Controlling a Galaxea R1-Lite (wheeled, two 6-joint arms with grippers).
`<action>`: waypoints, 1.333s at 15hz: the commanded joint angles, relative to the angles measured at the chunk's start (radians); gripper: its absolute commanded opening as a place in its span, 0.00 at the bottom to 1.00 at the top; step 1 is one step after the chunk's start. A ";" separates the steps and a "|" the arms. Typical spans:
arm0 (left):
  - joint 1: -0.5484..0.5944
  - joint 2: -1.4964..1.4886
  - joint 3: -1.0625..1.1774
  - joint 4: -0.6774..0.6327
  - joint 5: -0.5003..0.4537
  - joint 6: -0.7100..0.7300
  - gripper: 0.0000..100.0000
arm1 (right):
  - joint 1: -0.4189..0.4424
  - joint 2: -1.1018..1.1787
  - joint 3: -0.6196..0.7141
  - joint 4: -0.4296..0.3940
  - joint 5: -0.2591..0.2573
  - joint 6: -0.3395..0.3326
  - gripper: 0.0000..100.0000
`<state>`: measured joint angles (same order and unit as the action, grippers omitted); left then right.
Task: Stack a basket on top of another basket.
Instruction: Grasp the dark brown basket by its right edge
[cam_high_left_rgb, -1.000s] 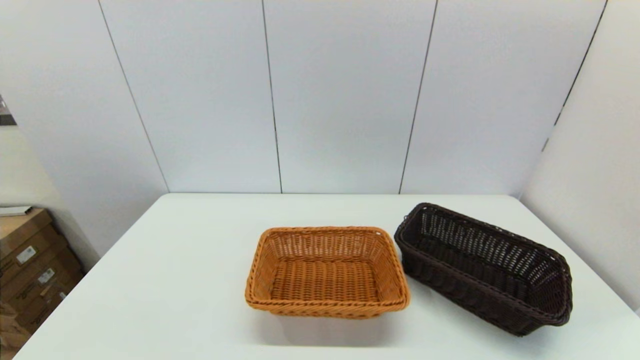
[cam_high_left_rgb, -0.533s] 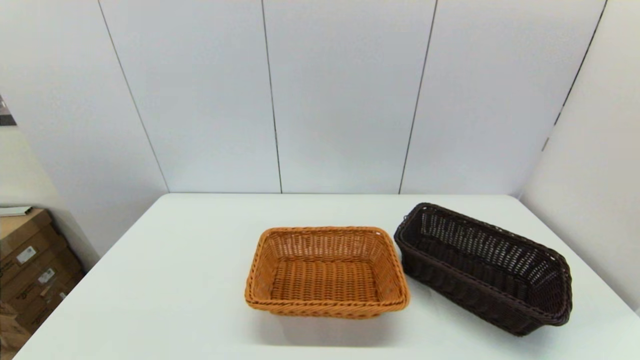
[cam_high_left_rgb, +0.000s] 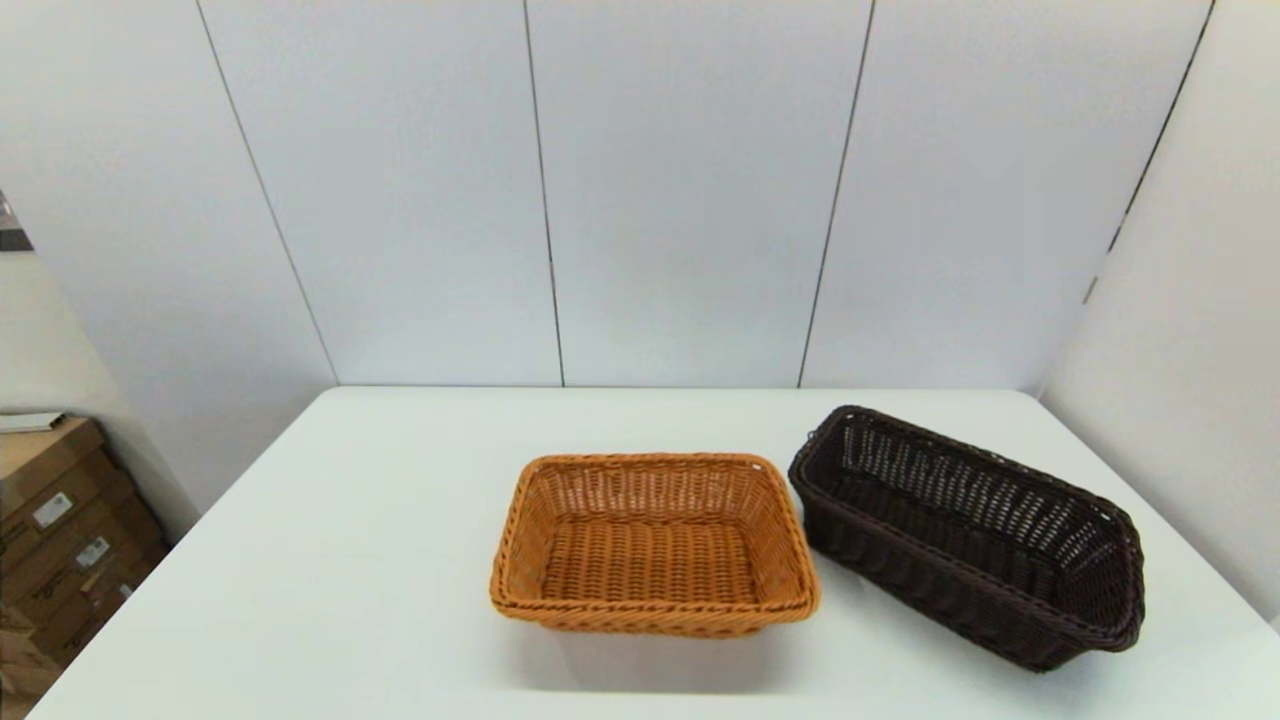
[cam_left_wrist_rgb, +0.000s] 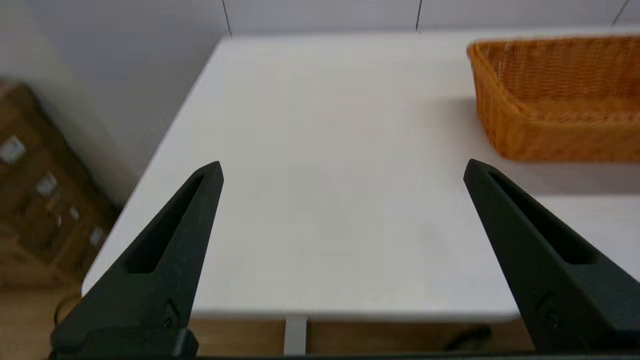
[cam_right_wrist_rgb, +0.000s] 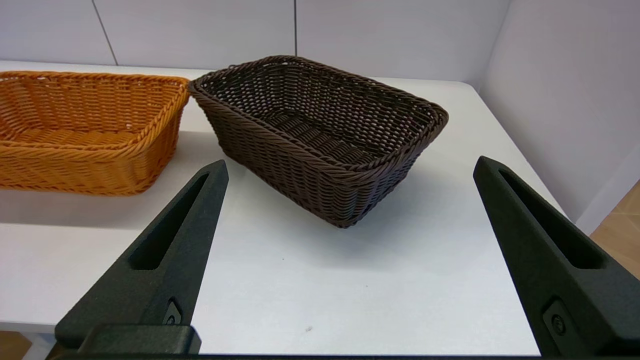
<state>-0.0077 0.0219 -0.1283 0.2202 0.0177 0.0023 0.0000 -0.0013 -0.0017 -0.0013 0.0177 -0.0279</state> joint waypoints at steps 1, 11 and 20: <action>0.000 -0.023 0.124 -0.217 -0.005 0.015 1.00 | 0.000 0.000 0.000 0.000 0.001 -0.001 1.00; 0.000 -0.023 0.125 -0.226 0.011 -0.070 1.00 | 0.000 0.000 0.000 0.001 0.001 -0.014 1.00; 0.000 -0.023 0.125 -0.226 0.011 -0.070 1.00 | 0.000 0.003 -0.130 0.058 0.054 -0.060 1.00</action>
<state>-0.0077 0.0000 -0.0028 -0.0036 0.0287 -0.0668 0.0000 -0.0013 -0.0615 0.0089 0.0513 -0.0866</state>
